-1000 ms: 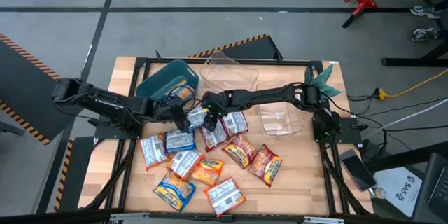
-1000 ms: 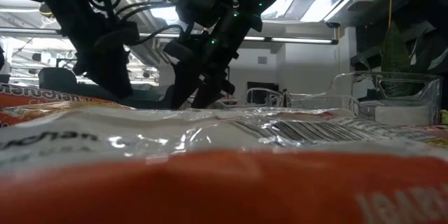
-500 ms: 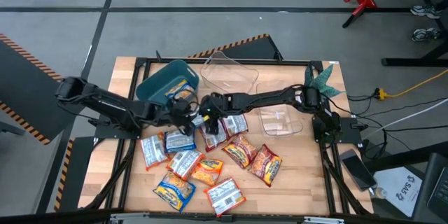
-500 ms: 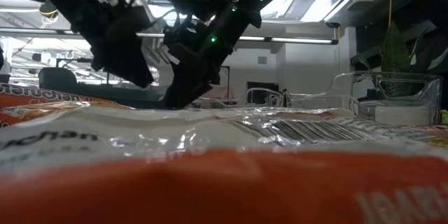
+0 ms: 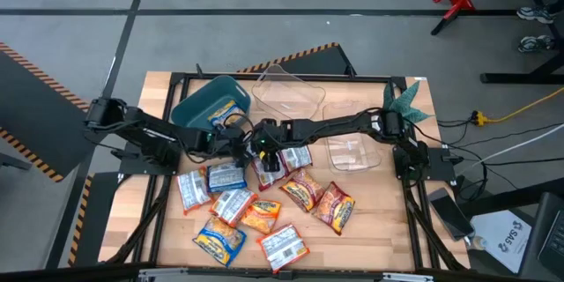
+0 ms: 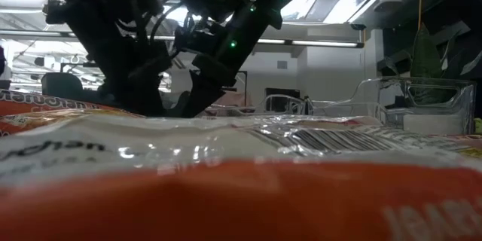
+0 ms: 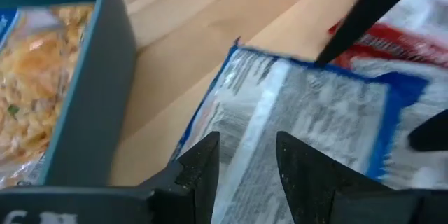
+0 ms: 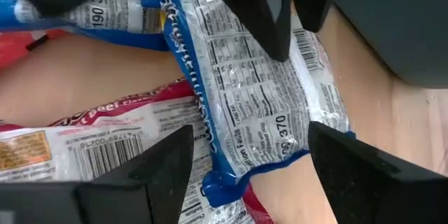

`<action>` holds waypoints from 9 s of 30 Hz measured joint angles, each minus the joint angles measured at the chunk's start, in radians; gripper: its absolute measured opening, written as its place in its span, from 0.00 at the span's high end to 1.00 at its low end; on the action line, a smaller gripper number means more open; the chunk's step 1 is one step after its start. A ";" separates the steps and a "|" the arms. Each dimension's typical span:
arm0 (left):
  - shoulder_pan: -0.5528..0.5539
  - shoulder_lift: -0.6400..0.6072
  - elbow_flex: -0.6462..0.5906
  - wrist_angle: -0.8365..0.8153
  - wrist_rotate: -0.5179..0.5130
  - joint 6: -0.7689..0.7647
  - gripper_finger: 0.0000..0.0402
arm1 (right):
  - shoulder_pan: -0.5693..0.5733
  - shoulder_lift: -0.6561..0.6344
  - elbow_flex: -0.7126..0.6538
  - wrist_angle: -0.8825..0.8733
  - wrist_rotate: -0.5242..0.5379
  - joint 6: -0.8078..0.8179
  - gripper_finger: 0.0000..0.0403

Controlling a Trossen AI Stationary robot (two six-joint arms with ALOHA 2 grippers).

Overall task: Sort Maruchan noodles
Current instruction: Put the blue noodle pack into the blue bin

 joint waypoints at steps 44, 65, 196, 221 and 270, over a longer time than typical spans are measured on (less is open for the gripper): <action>-0.350 -0.178 0.088 -0.101 0.059 -0.513 0.83 | -0.003 -0.006 0.001 -0.062 -0.101 0.148 0.34; -0.520 -0.153 0.145 -0.162 0.232 -0.563 1.00 | -0.004 -0.006 0.001 -0.048 -0.117 0.136 0.34; -0.397 -0.108 0.105 -0.264 0.029 -0.717 1.00 | 0.021 -0.021 0.001 0.053 -0.323 0.043 0.93; -0.591 -0.107 0.007 -0.400 -0.026 -1.149 1.00 | 0.093 0.118 0.002 0.236 -0.105 0.056 0.45; -0.568 -0.268 -0.096 -0.303 -0.199 -1.069 1.00 | 0.047 -0.034 0.000 0.092 -0.116 0.193 0.95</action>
